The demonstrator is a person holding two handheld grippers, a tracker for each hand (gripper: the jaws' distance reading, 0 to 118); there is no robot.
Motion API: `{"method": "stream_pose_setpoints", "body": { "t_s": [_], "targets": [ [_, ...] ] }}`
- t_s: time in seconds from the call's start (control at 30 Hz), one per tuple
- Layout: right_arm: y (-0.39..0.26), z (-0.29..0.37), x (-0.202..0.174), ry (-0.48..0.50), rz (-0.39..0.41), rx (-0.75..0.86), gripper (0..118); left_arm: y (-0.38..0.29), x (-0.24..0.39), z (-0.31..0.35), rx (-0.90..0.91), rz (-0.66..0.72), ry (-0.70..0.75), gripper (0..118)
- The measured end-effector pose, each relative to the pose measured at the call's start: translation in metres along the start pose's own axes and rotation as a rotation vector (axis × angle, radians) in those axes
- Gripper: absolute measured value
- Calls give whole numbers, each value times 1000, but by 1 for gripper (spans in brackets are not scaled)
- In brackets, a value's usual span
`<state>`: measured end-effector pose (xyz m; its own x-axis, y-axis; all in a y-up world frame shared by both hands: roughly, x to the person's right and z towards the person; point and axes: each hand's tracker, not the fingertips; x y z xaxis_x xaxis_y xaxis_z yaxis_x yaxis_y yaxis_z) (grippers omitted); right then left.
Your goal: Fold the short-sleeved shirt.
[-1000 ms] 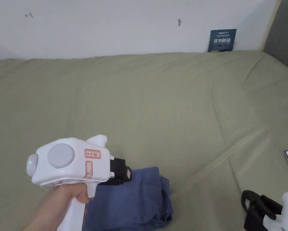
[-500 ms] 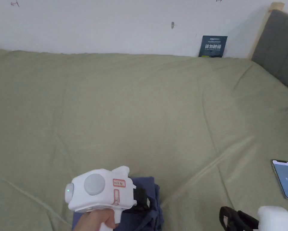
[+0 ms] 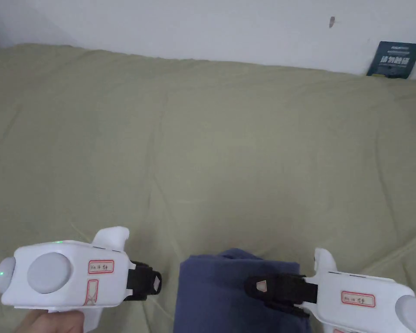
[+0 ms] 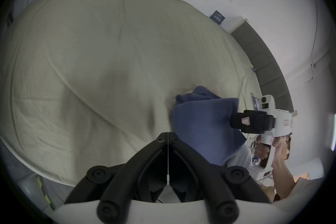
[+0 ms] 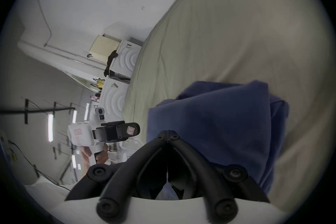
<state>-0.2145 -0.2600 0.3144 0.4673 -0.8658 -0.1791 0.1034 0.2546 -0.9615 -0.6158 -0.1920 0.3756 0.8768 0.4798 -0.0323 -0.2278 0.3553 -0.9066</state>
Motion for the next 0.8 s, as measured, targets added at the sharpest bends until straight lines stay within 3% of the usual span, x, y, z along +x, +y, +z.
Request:
{"method": "stream_pose_setpoints", "body": {
  "t_s": [0.1,0.17,0.2,0.23,0.27,0.3,0.33,0.37,0.4,0.53,0.57,0.6,0.63,0.67,0.73,0.77,0.8],
  "targets": [
    [-2,7,47,-10,-87,-20,0,-2,-14,-12,-17,63,-101,0],
    [-6,22,67,125,-187,11,1,-1,-18,-20,-38,73,-176,0],
    [-8,29,70,133,-207,19,1,0,-17,-25,-46,59,-231,5],
    [-8,31,69,100,-176,16,0,0,-17,-31,-55,57,-298,23],
    [-8,30,70,112,-177,7,0,2,-17,-38,-79,57,-344,81],
    [-8,28,67,109,-176,5,0,3,-19,-50,-116,69,-386,117],
    [-9,27,64,110,-175,7,0,2,-18,-62,-157,73,-404,117],
    [-8,25,64,113,-175,5,0,5,-19,-68,-57,79,-430,116],
    [-8,24,64,113,-172,3,1,0,-18,-76,-157,105,-437,116],
    [-8,23,66,129,-183,-1,0,6,-18,-93,-130,168,-585,112],
    [-8,23,65,132,-186,-2,0,5,-18,-98,-140,195,-638,99],
    [-8,23,64,130,-185,-2,0,5,-17,-104,-166,196,-643,78],
    [-8,23,62,124,-181,-1,1,4,-15,-106,-153,175,-603,44],
    [-8,23,59,117,-175,1,1,3,-14,-107,-135,139,-539,27],
    [-8,24,56,110,-165,0,1,-1,-18,-111,-145,107,-441,27],
    [-8,24,51,98,-155,-6,0,0,-25,-111,-163,169,-553,26],
    [-7,25,44,72,-133,-8,1,3,-22,-104,-166,176,-566,25]
  ]
}}
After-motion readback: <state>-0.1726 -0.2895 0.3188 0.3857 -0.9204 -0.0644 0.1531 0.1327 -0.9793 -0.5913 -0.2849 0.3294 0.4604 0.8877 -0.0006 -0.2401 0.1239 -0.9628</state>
